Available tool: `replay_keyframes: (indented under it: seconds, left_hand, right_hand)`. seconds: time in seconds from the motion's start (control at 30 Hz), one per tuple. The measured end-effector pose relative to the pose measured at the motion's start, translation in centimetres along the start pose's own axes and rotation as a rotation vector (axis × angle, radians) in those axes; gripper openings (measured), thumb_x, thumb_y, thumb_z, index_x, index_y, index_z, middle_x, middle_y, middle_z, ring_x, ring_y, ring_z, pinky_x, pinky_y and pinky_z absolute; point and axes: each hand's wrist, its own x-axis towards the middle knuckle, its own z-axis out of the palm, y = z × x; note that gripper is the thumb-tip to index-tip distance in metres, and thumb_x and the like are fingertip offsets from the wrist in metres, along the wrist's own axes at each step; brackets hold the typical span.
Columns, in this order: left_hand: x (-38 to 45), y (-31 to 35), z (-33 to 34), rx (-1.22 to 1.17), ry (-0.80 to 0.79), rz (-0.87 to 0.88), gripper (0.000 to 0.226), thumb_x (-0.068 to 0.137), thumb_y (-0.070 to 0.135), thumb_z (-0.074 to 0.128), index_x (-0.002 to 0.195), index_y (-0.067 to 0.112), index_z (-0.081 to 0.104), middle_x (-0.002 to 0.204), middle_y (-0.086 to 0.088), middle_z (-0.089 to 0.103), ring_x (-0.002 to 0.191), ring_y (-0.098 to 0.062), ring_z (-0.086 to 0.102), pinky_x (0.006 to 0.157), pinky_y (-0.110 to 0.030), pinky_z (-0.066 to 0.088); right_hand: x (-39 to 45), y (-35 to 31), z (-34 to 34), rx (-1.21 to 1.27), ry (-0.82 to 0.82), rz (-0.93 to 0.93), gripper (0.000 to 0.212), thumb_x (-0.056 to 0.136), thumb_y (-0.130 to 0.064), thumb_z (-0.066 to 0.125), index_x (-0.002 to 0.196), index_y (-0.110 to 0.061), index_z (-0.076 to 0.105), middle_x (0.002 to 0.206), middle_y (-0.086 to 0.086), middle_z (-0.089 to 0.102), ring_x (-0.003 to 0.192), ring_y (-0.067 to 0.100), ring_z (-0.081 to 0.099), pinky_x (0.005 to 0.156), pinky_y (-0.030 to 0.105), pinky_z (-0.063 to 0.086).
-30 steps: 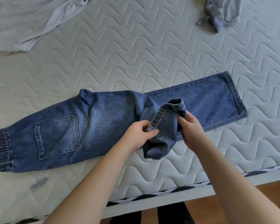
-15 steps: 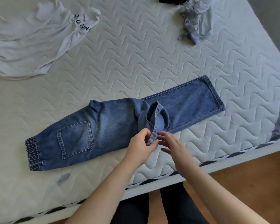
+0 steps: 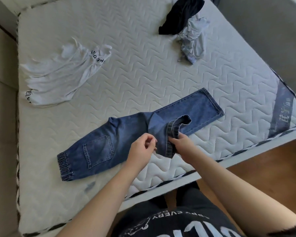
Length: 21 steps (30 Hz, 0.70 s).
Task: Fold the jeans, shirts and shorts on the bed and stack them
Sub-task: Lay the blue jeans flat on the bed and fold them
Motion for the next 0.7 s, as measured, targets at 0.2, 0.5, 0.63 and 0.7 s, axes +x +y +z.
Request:
replay_keyframes:
  seconds: [0.2,0.5,0.63,0.7]
  left_hand:
    - [3.2,1.7,-0.8,0.147,-0.119,-0.091,0.042,0.094,0.037,0.059,0.134,0.027,0.048,0.125,-0.003,0.056,0.099,-0.015,0.061,0.095,-0.033,0.049]
    - [6.7,6.1,-0.3,0.499,-0.433,0.058,0.056,0.088,0.016,0.059,0.139,0.035,0.047,0.111,-0.001,0.064,0.089,-0.015,0.061,0.076,-0.014,0.042]
    - [7.5,7.1,-1.3,0.562,-0.217,0.051,0.038,0.084,0.009,0.051,0.114,0.029,0.066,0.11,-0.005,0.07,0.102,-0.025,0.063,0.085,-0.028,0.046]
    - [7.6,7.0,-3.3,0.564,-0.094,-0.012,0.025,0.084,0.012,0.053,0.098,0.028,0.067,0.1,-0.006,0.071,0.09,-0.025,0.064,0.076,-0.027,0.047]
  right_hand:
    - [-2.7,0.3,0.9,-0.552,-0.126,-0.252,0.016,0.098,-0.024,0.05,0.094,-0.032,0.064,0.088,-0.015,0.069,0.084,0.003,0.061,0.07,0.02,0.042]
    - [-4.4,-1.0,-0.5,-0.989,-0.29,-0.446,0.018,0.097,-0.03,0.053,0.1,-0.014,0.061,0.099,0.009,0.069,0.089,0.028,0.061,0.081,0.04,0.048]
    - [-4.7,-1.7,-2.1,-1.055,-0.254,-0.502,0.047,0.077,-0.037,0.072,0.116,-0.019,0.053,0.11,0.004,0.066,0.097,0.026,0.062,0.079,0.038,0.052]
    - [-4.5,-1.6,-2.9,-1.049,-0.208,-0.566,0.064,0.077,-0.03,0.072,0.133,-0.021,0.043,0.119,0.005,0.059,0.1,0.03,0.062,0.076,0.039,0.052]
